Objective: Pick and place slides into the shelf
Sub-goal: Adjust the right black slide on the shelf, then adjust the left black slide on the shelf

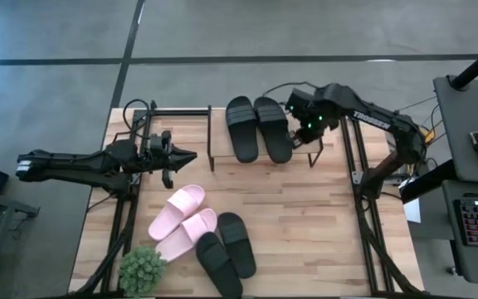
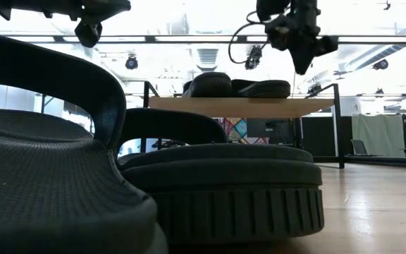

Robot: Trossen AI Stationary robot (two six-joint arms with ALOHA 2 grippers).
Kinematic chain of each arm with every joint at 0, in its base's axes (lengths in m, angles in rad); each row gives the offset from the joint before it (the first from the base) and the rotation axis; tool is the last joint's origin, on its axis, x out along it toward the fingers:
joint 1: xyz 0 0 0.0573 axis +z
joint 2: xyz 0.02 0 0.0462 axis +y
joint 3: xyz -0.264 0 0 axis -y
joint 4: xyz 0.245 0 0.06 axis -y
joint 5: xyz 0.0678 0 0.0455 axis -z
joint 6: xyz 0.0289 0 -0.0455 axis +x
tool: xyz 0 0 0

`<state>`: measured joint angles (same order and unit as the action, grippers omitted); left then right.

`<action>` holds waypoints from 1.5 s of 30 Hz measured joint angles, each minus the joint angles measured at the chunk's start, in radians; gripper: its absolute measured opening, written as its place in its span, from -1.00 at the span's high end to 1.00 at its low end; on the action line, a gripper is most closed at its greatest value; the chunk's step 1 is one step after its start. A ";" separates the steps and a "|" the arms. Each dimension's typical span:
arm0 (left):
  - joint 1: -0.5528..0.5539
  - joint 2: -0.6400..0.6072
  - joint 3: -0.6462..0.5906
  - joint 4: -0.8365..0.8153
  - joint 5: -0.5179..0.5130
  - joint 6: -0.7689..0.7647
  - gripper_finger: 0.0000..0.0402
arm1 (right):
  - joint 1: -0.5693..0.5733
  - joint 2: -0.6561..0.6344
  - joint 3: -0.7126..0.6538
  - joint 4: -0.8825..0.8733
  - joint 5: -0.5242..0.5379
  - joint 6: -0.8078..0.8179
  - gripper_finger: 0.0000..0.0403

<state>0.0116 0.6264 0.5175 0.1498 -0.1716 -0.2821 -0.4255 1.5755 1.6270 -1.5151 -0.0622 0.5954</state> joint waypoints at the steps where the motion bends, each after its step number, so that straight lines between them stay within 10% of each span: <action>1: 0.000 0.002 0.000 0.000 0.000 0.000 0.95 | 0.027 0.000 -0.007 0.000 -0.014 0.010 0.86; 11: 0.000 0.015 -0.001 -0.001 0.000 0.000 0.95 | 0.231 0.061 -0.030 0.074 -0.014 0.064 0.86; 45: 0.000 0.014 -0.001 -0.001 0.010 -0.002 0.95 | 0.275 0.136 0.062 0.352 0.079 -0.006 0.86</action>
<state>0.0120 0.6407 0.5163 0.1491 -0.1619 -0.2836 -0.1504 1.7110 1.6885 -1.1629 0.0164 0.5893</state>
